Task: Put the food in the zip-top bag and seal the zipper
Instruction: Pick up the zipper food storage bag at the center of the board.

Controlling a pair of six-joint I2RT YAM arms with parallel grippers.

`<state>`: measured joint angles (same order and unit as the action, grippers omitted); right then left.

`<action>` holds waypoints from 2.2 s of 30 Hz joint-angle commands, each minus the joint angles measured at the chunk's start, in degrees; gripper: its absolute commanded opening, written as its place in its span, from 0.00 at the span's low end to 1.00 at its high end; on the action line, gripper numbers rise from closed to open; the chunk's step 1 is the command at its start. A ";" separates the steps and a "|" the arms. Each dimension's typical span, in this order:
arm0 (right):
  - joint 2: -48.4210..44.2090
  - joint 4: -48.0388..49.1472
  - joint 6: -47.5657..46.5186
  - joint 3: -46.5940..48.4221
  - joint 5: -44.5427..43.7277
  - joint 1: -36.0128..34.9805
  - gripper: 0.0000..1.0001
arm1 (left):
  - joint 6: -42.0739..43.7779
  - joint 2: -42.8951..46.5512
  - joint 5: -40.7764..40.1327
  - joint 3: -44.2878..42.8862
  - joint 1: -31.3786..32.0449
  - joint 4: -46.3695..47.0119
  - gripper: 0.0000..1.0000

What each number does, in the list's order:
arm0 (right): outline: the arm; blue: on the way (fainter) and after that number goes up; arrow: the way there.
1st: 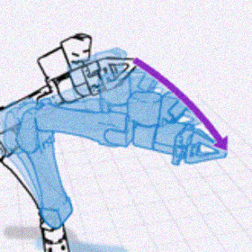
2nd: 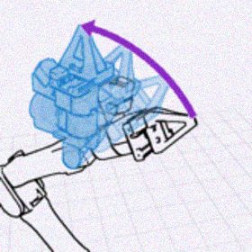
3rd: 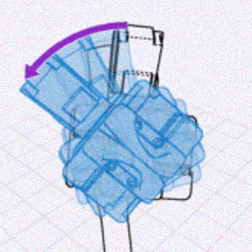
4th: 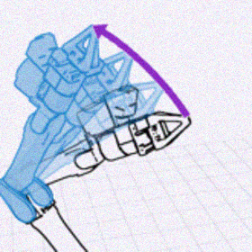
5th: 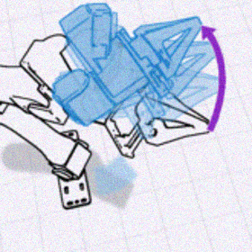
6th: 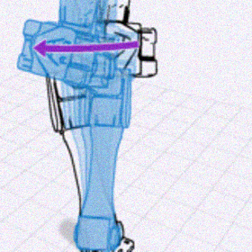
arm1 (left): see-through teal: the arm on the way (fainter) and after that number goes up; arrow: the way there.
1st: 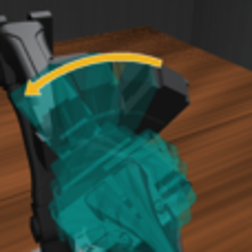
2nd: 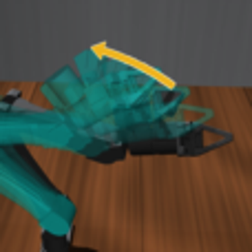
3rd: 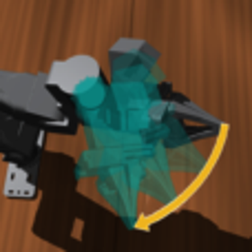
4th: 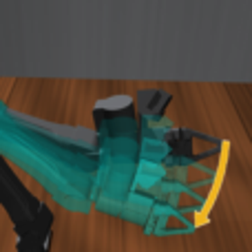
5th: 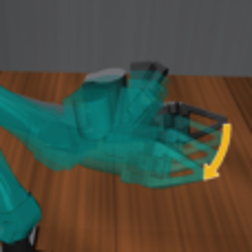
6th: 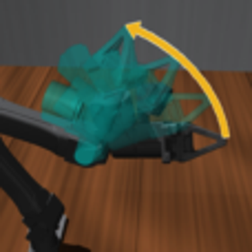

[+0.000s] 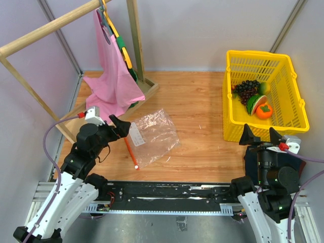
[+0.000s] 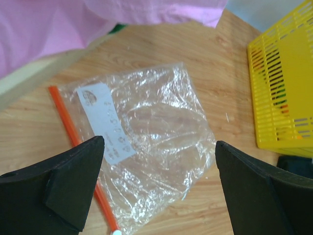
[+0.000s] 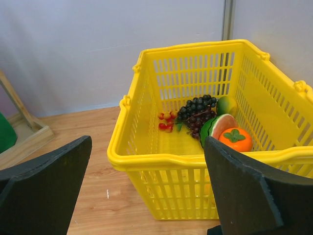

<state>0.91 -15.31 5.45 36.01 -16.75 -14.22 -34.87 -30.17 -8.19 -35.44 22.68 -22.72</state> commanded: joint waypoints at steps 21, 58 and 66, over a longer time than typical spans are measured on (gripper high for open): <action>-1.37 -0.69 -1.06 0.77 1.84 -4.41 0.98 | -18.53 -12.20 10.09 22.79 -5.63 24.99 0.89; -1.32 -0.28 -1.50 0.40 3.35 -4.55 0.98 | -18.55 -20.36 11.71 29.17 -9.41 36.85 0.69; -1.34 -0.27 -1.50 0.40 3.40 -4.50 0.98 | -19.82 -20.72 12.40 30.49 -9.41 39.84 0.63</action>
<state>0.91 -16.38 4.62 36.03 -13.91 -17.50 -53.71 -50.63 3.68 -6.04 13.80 13.63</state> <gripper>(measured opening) 0.984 0.643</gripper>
